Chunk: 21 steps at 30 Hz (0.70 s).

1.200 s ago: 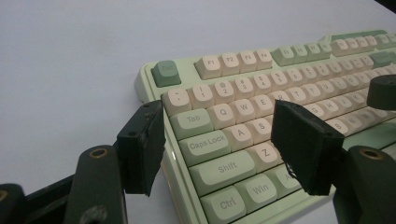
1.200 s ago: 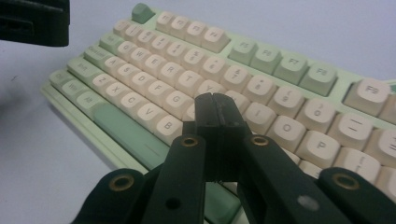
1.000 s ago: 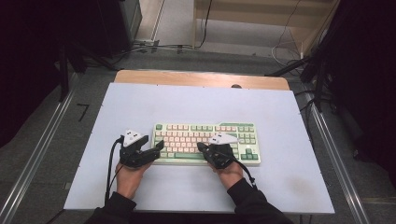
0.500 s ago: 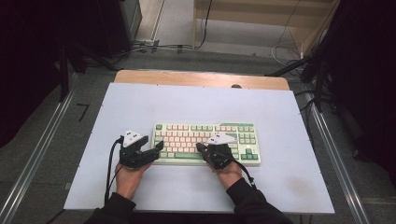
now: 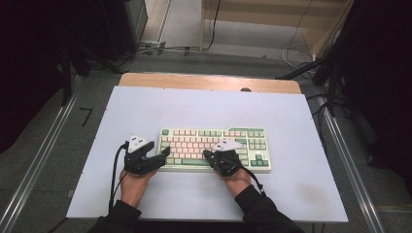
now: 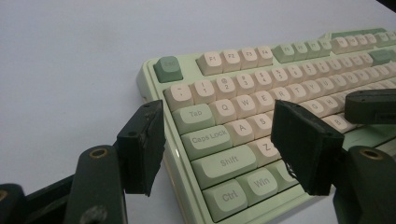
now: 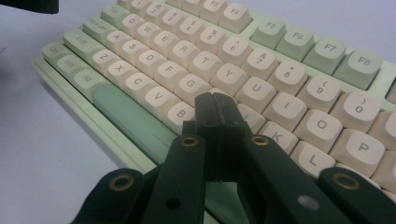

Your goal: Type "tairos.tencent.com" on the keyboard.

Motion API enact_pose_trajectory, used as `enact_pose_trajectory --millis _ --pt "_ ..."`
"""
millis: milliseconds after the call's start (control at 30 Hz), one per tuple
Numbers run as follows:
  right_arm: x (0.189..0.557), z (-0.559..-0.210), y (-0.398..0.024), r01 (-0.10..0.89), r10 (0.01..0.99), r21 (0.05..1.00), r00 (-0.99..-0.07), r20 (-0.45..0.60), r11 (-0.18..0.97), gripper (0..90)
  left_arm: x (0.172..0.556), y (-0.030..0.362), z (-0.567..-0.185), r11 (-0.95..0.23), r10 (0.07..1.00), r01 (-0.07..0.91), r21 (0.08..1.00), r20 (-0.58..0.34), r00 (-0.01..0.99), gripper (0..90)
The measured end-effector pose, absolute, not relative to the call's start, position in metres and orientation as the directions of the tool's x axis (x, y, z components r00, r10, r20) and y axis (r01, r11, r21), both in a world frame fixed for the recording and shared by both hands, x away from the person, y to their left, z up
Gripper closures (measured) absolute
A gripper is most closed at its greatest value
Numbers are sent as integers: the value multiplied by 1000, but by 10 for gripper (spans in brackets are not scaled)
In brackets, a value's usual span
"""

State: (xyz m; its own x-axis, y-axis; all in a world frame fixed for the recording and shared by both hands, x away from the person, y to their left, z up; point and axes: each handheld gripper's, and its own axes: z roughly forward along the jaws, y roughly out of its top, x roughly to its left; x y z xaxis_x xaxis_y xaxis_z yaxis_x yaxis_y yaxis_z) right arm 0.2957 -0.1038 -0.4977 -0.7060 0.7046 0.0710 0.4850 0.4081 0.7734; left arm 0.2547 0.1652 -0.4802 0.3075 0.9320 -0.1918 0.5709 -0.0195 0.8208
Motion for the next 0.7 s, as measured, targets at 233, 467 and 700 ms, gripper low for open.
enact_pose_trajectory --millis 233,467,700 --pt "296 -491 -107 488 704 793 -702 109 364 771 254 165 -480 -20 933 569 822 -190 307 355" --pt "300 -485 -117 506 738 806 -661 133 308 397 255 163 -479 -26 933 563 826 -182 311 356" --pt "298 -486 -121 508 753 799 -649 108 323 307 259 158 -479 -45 925 565 824 -180 335 473"
